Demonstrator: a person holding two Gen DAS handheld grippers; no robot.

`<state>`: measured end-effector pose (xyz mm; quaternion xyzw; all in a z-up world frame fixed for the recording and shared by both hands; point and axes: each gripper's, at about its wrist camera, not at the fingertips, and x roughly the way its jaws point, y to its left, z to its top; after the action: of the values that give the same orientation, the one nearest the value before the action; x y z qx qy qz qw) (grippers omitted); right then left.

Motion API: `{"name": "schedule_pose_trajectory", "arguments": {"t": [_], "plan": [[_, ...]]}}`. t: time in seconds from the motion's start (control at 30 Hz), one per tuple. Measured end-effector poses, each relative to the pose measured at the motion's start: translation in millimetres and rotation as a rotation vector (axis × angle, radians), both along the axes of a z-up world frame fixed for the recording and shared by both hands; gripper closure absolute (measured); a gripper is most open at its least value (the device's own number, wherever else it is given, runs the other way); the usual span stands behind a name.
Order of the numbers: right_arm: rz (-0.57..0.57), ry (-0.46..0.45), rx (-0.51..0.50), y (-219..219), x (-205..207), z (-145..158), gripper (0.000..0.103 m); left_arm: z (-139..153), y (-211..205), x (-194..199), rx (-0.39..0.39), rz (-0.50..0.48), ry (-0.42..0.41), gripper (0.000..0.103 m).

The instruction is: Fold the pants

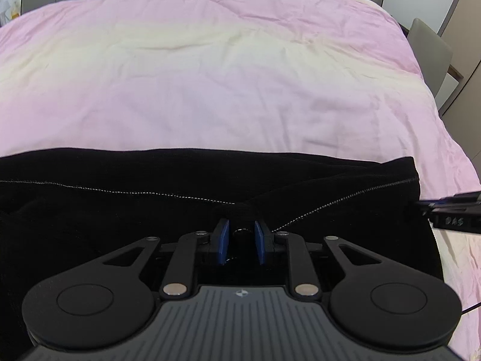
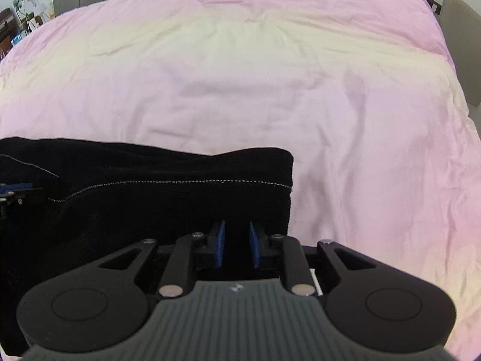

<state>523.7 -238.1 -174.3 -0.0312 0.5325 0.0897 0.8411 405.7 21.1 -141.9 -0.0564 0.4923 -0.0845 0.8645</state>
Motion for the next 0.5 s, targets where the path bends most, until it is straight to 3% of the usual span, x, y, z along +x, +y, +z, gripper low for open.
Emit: {"name": "schedule_pose_trajectory", "arguments": {"t": [0.1, 0.17, 0.23, 0.3, 0.5], "plan": [[-0.013, 0.012, 0.003, -3, 6, -25, 0.089, -9, 2, 3, 0.020, -0.018, 0.008, 0.078], [-0.011, 0.009, -0.013, 0, 7, -26, 0.089, -9, 1, 4, 0.018, -0.009, 0.009, 0.077], [-0.003, 0.009, -0.036, 5, 7, -21, 0.089, -3, -2, 3, 0.018, -0.002, -0.001, 0.076], [0.012, -0.009, -0.059, 8, 4, -12, 0.088, 9, 1, -7, 0.029, 0.007, -0.028, 0.067], [0.136, -0.055, -0.046, 25, -32, 26, 0.087, 52, 39, -50, 0.051, -0.016, -0.064, 0.066]]}}
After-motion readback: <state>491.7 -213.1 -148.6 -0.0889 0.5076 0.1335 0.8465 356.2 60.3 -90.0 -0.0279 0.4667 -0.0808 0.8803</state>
